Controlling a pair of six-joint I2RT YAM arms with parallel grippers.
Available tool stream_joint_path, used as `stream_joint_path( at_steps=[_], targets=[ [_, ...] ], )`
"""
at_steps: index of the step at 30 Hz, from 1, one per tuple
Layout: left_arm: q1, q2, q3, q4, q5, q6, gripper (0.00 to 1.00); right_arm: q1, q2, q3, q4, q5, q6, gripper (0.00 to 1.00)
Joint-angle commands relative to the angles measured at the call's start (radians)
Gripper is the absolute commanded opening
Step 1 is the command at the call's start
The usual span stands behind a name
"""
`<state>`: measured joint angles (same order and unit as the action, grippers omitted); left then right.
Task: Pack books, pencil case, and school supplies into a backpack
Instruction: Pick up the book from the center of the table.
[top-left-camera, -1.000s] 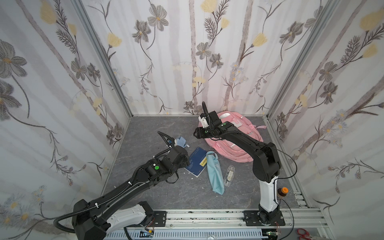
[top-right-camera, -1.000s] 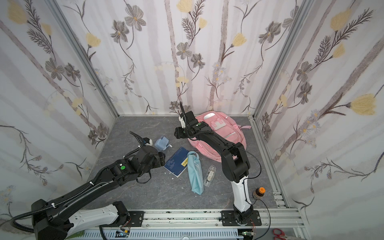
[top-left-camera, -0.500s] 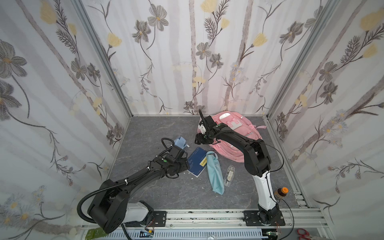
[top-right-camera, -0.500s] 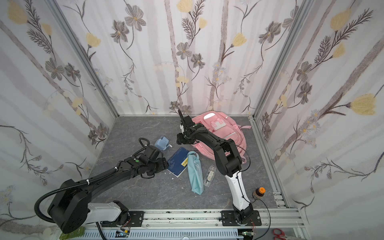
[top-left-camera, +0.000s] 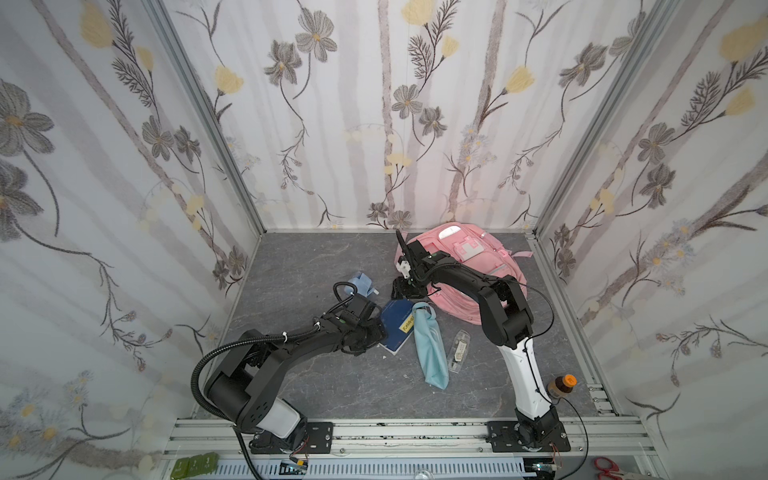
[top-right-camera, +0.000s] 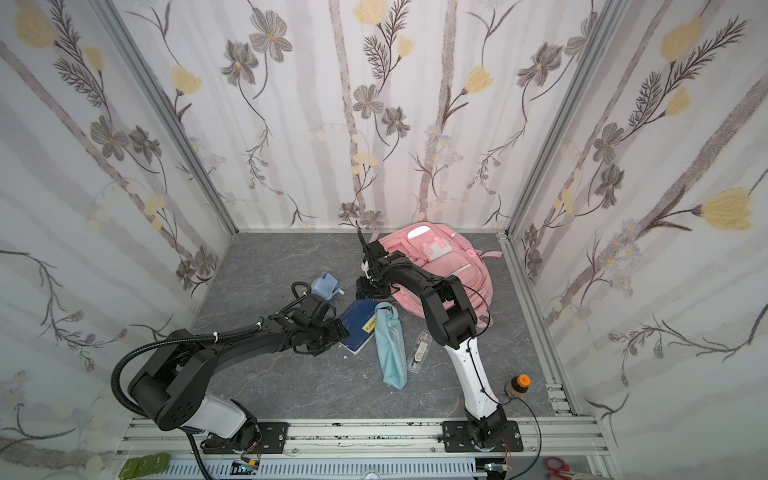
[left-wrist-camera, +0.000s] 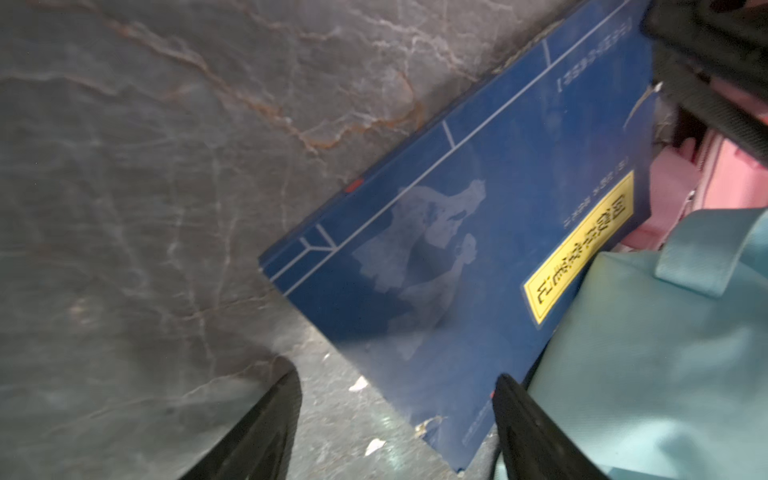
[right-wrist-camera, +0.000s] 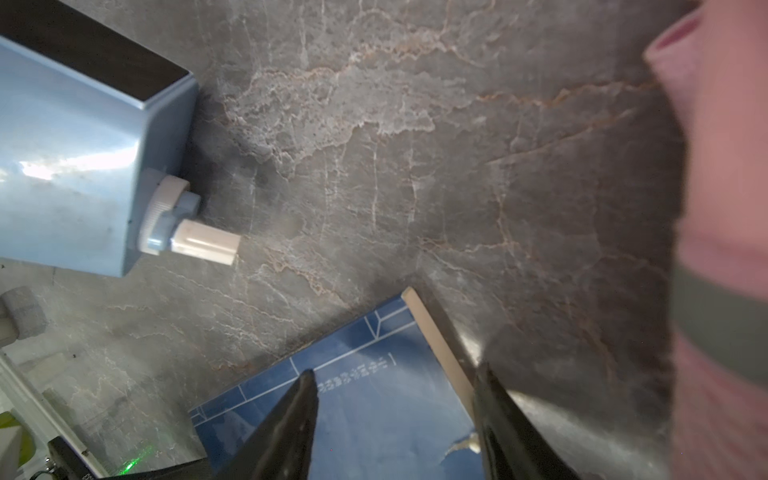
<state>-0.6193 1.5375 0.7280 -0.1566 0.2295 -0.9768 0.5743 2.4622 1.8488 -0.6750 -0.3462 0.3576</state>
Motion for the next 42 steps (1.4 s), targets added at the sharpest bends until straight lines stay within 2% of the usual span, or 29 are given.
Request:
stream_joint_path(
  at_steps=[1,11,21,28,32,36,42],
  targets=[
    [0.001,0.029,-0.003,0.019,0.003,-0.044,0.74,-0.006,0.012,-0.005,0.005,-0.069,-0.022,0.59],
    [0.003,0.027,0.045,-0.048,-0.074,-0.054,0.74,0.001,-0.019,-0.032,0.061,-0.309,-0.009,0.54],
    [0.045,-0.054,0.077,-0.144,-0.192,-0.048,0.74,0.023,-0.026,-0.031,0.117,-0.443,0.018,0.5],
    [0.065,-0.141,0.047,-0.223,-0.281,-0.038,0.75,0.027,-0.024,-0.055,0.118,-0.433,0.032,0.49],
    [0.084,-0.197,-0.011,-0.239,-0.316,-0.043,0.76,0.029,-0.038,-0.063,0.092,-0.323,0.035,0.51],
    [0.107,-0.232,-0.056,-0.245,-0.317,-0.045,0.76,0.027,-0.038,-0.063,0.075,-0.229,0.031,0.53],
    [0.112,-0.244,-0.083,-0.232,-0.278,-0.051,0.77,0.038,-0.007,-0.063,0.048,-0.212,0.018,0.54]
  ],
)
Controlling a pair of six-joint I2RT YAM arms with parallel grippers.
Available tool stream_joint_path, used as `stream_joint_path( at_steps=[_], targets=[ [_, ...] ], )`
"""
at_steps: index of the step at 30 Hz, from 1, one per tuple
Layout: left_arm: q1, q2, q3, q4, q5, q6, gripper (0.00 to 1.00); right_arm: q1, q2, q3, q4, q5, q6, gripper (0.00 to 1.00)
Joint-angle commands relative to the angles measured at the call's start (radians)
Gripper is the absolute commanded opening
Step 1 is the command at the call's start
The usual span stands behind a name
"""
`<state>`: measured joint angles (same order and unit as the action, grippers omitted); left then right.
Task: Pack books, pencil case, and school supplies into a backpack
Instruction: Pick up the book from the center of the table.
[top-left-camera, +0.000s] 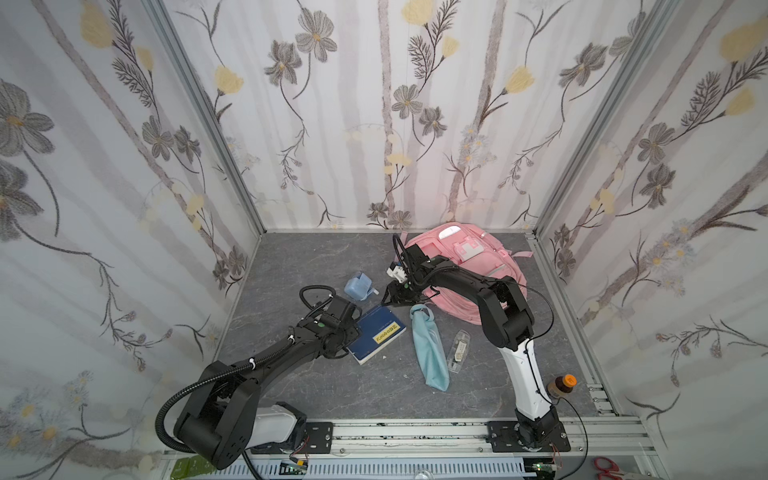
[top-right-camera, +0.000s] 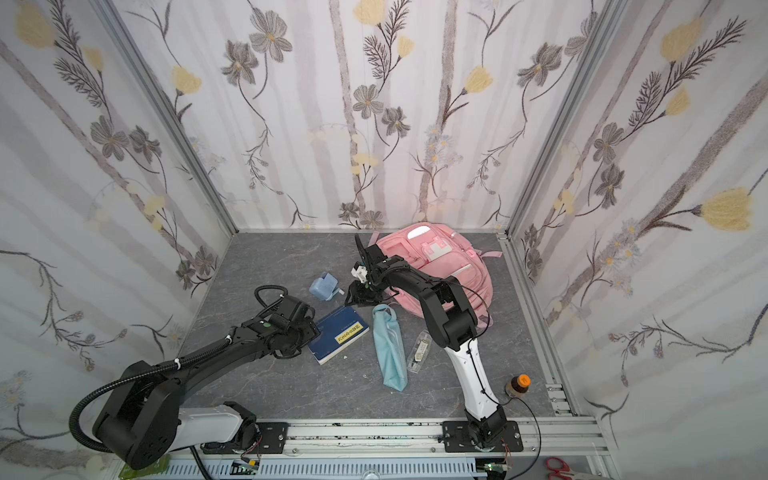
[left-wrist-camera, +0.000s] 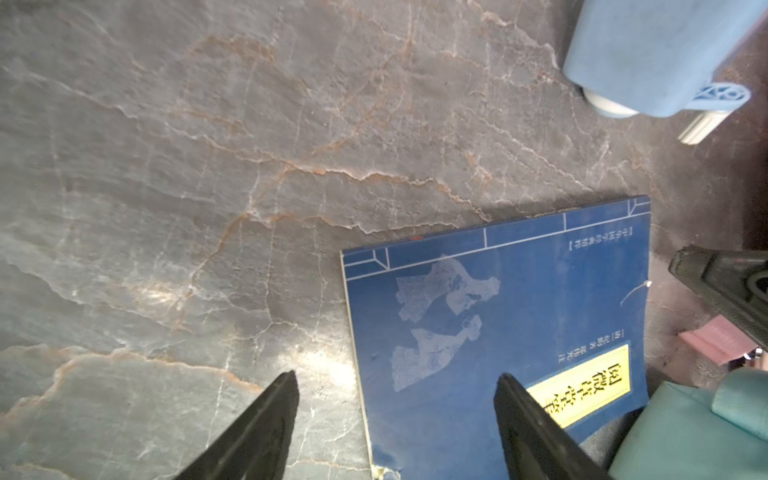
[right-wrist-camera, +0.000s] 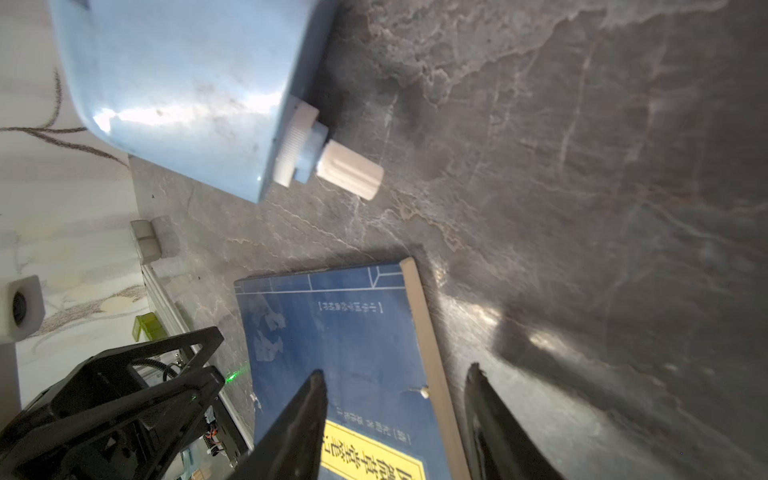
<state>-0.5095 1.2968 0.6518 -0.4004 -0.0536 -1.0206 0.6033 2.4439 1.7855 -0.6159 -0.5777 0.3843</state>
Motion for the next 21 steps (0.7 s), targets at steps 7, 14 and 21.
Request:
stream_joint_path(
  at_steps=[7,14,21],
  targets=[
    [0.002,0.012,-0.027,0.086,0.09,-0.049,0.72,0.038,0.023,0.0,0.0,-0.035,-0.009,0.53],
    [0.002,0.04,-0.031,0.135,0.104,-0.059,0.72,0.047,0.031,0.0,0.025,-0.173,-0.021,0.52],
    [0.002,0.033,-0.045,0.112,0.081,-0.066,0.73,0.048,-0.013,-0.023,0.076,-0.303,-0.032,0.47]
  ],
)
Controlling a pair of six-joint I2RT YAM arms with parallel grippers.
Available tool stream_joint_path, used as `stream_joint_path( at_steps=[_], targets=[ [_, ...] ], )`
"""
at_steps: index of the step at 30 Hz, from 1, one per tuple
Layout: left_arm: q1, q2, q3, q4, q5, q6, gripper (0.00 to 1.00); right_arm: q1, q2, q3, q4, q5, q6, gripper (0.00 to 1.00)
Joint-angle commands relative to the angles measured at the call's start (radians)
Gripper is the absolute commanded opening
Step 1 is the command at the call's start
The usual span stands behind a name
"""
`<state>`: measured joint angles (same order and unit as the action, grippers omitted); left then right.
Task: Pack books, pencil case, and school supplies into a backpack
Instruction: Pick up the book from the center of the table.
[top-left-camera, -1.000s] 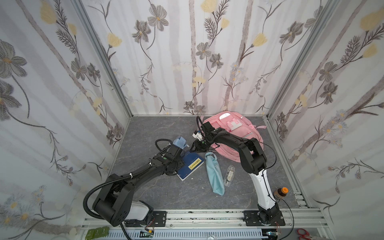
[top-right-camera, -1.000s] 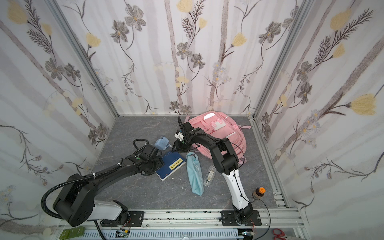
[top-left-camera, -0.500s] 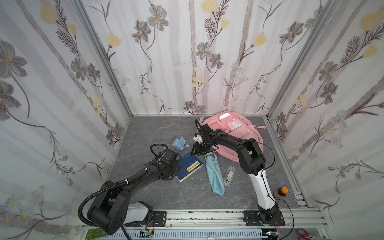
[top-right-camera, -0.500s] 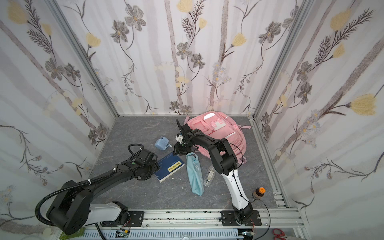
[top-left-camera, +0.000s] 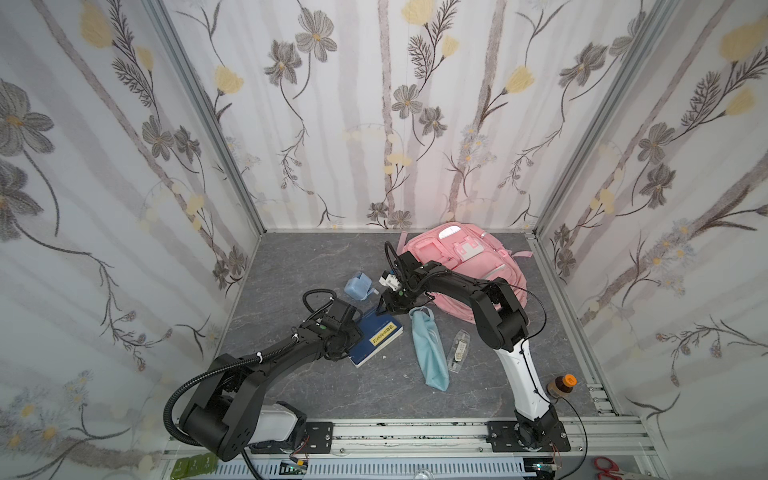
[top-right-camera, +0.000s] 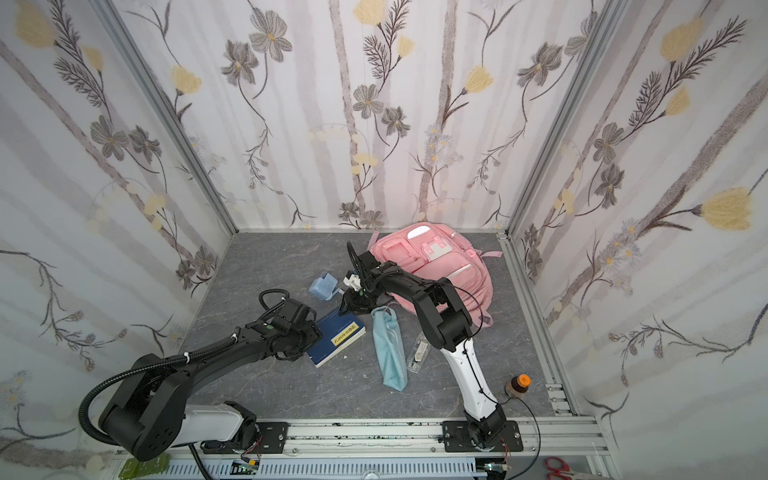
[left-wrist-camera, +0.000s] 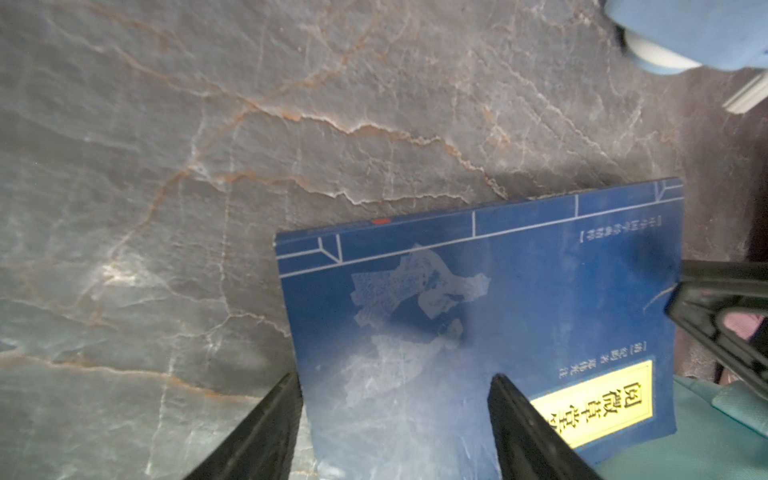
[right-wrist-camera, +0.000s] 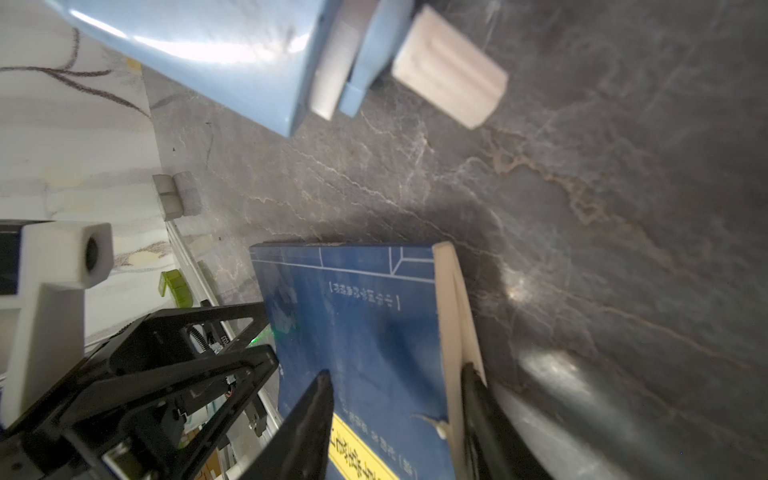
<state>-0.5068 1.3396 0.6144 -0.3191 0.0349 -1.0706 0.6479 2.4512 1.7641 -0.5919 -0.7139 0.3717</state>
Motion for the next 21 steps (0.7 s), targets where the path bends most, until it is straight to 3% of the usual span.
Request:
stream_joint_path(
  at_steps=[1,5,7,9,13,15,21],
  targets=[
    [0.0,-0.016,-0.011,0.024,-0.018,-0.019,0.73,0.003,-0.023,-0.003,0.05,-0.187,-0.022,0.46],
    [0.005,-0.048,-0.024,0.001,-0.055,-0.028,0.73,0.002,-0.039,-0.017,0.047,-0.219,-0.032,0.39],
    [0.009,-0.066,-0.026,-0.01,-0.066,-0.028,0.73,0.0,-0.05,-0.023,0.047,-0.219,-0.033,0.32],
    [0.013,-0.076,-0.027,-0.02,-0.082,-0.022,0.73,-0.001,-0.054,-0.019,0.048,-0.238,-0.032,0.19],
    [0.02,-0.129,-0.031,-0.031,-0.104,-0.017,0.73,-0.004,-0.066,-0.012,0.049,-0.264,-0.025,0.13],
    [0.026,-0.138,-0.024,-0.049,-0.103,-0.013,0.73,-0.006,-0.071,-0.012,0.049,-0.274,-0.03,0.01],
    [0.038,-0.233,0.099,-0.211,-0.209,0.101,0.75,-0.02,-0.127,-0.021,0.079,-0.291,-0.007,0.0]
  ],
)
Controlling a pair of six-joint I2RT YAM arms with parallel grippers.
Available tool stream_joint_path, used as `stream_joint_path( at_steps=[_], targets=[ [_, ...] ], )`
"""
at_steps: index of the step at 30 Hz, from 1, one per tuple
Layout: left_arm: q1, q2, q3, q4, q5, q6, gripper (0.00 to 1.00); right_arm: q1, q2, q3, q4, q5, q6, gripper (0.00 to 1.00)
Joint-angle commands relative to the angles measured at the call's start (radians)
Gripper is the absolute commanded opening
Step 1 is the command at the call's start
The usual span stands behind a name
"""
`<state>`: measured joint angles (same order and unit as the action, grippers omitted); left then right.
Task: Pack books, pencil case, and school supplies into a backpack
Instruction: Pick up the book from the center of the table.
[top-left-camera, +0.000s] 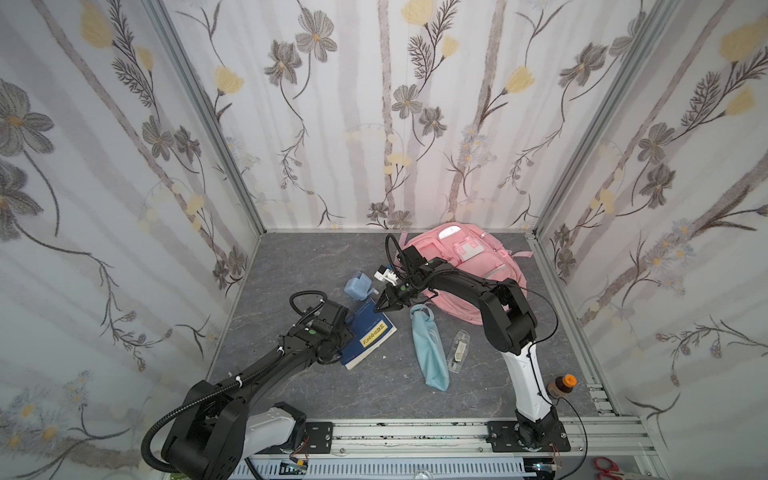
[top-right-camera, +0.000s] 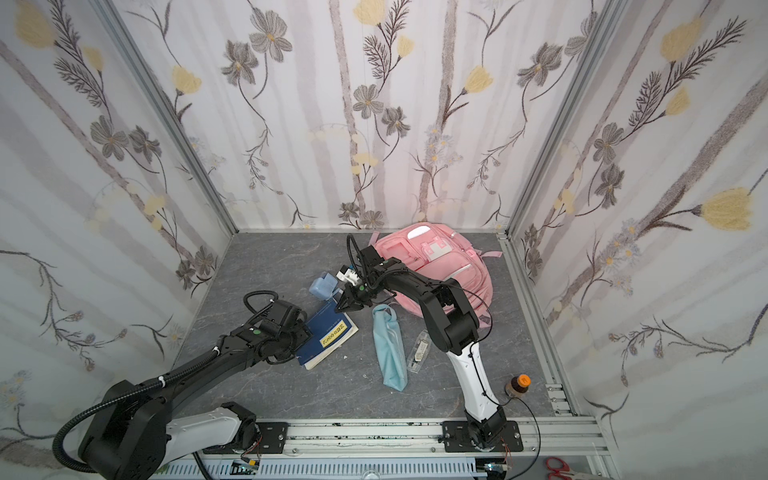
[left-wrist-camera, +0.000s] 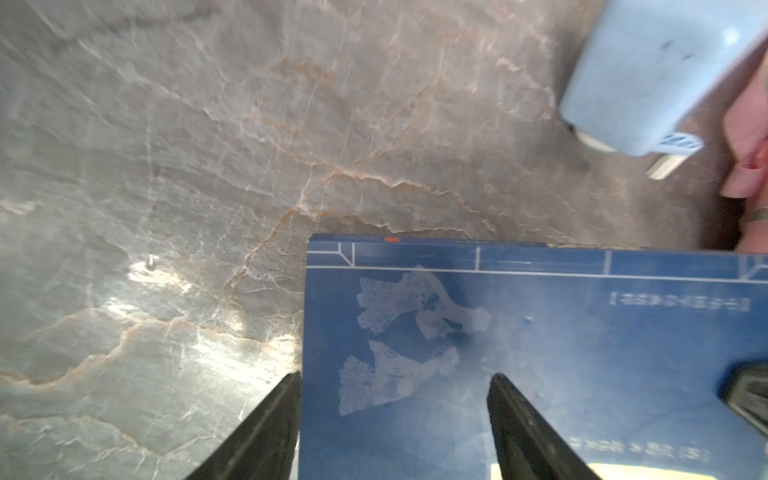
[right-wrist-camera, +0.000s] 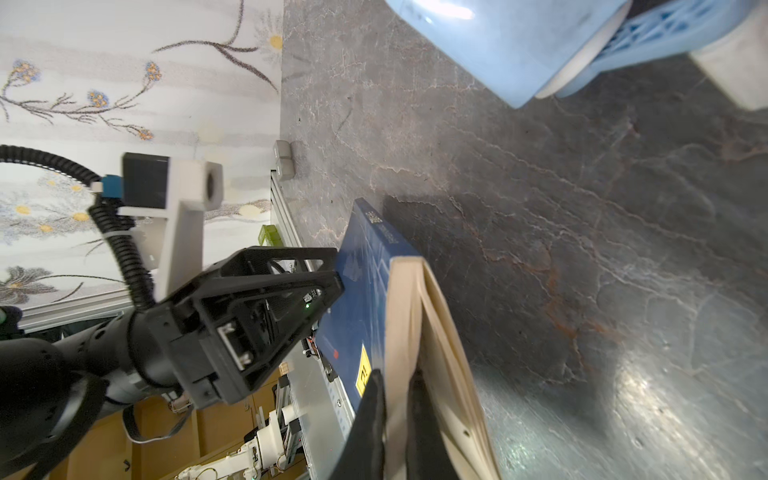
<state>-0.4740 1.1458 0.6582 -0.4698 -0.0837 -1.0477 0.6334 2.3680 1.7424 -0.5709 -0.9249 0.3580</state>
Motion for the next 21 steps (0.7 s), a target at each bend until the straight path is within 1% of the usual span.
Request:
stream_joint_path(
  at_steps=[1,3,6,9,11,13,16,19,21],
  targets=[
    [0.009,-0.064,0.08,-0.082,-0.114,0.108,0.77,-0.007,-0.062,-0.005,0.083,-0.087,0.024,0.0],
    [0.023,-0.128,0.134,-0.115,-0.159,0.183,0.81,-0.01,-0.107,-0.012,0.147,-0.104,0.064,0.0],
    [0.055,-0.221,0.196,-0.132,-0.197,0.286,0.84,-0.013,-0.158,-0.017,0.224,-0.136,0.11,0.0],
    [0.08,-0.298,0.255,-0.124,-0.2,0.383,0.85,-0.015,-0.203,-0.034,0.291,-0.171,0.149,0.0],
    [0.09,-0.338,0.283,-0.106,-0.185,0.44,0.9,-0.019,-0.241,-0.066,0.361,-0.192,0.19,0.0],
    [0.098,-0.373,0.296,-0.064,-0.143,0.503,0.92,-0.025,-0.289,-0.118,0.48,-0.22,0.262,0.0],
    [0.108,-0.409,0.309,-0.006,-0.069,0.594,0.98,-0.046,-0.37,-0.215,0.724,-0.241,0.414,0.0],
    [0.131,-0.397,0.377,0.023,0.026,0.687,1.0,-0.086,-0.451,-0.329,1.044,-0.233,0.609,0.0],
    [0.143,-0.366,0.437,0.031,0.098,0.715,1.0,-0.113,-0.477,-0.366,1.164,-0.232,0.677,0.0]
  ],
)
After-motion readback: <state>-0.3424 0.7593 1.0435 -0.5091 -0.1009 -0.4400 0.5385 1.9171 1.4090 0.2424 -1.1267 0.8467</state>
